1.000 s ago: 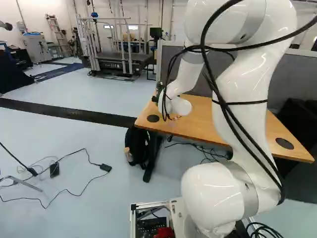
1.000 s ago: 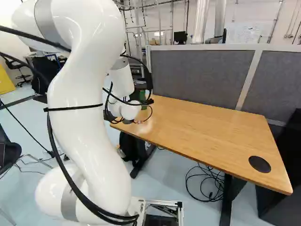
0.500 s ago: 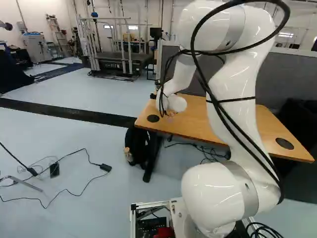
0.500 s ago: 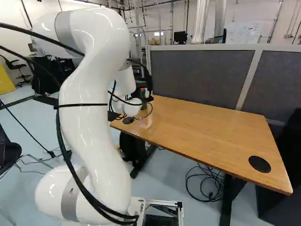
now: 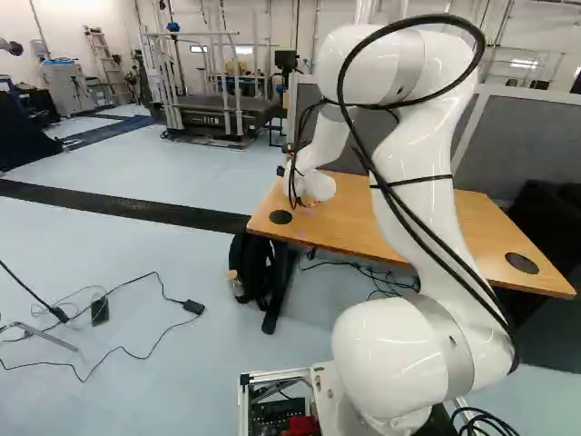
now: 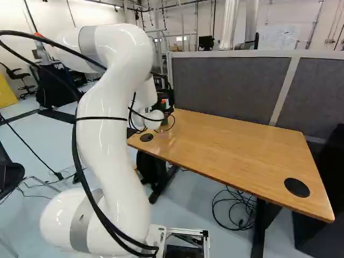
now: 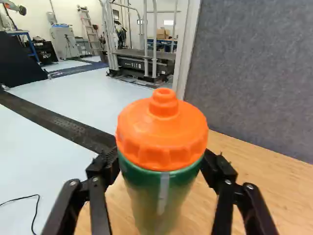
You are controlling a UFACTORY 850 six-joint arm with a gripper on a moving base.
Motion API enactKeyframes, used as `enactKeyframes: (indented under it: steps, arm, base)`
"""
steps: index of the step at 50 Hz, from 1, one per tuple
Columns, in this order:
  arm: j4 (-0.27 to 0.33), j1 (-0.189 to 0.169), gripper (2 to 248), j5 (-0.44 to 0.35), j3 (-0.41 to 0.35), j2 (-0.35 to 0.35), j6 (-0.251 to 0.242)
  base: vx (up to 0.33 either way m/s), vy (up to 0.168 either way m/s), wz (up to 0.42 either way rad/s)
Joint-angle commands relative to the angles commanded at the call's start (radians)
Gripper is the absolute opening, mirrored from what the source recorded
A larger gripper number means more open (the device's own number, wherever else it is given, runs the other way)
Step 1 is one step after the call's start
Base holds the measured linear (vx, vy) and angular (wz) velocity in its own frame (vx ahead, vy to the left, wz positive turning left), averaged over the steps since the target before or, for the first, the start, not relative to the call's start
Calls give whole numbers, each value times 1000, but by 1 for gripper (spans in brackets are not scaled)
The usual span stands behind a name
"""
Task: Pick up the green bottle from the table
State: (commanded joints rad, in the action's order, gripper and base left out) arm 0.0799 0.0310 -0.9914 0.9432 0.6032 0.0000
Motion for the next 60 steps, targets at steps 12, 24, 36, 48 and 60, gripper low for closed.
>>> enactKeyframes:
  steps: [12, 24, 36, 48, 60]
  arm:
    - [0, 0, 127, 0, 2, 2, 0]
    - [0, 0, 114, 0, 2, 2, 0]
    - [0, 0, 114, 0, -16, -27, 0]
    - [0, -1, 114, 0, -81, -98, 0]
    - [0, -3, 114, 0, -153, -178, 0]
  base:
    - [0, 0, 0]
    - [0, 0, 0]
    - [0, 0, 0]
    - [0, 0, 0]
    - [0, 0, 0]
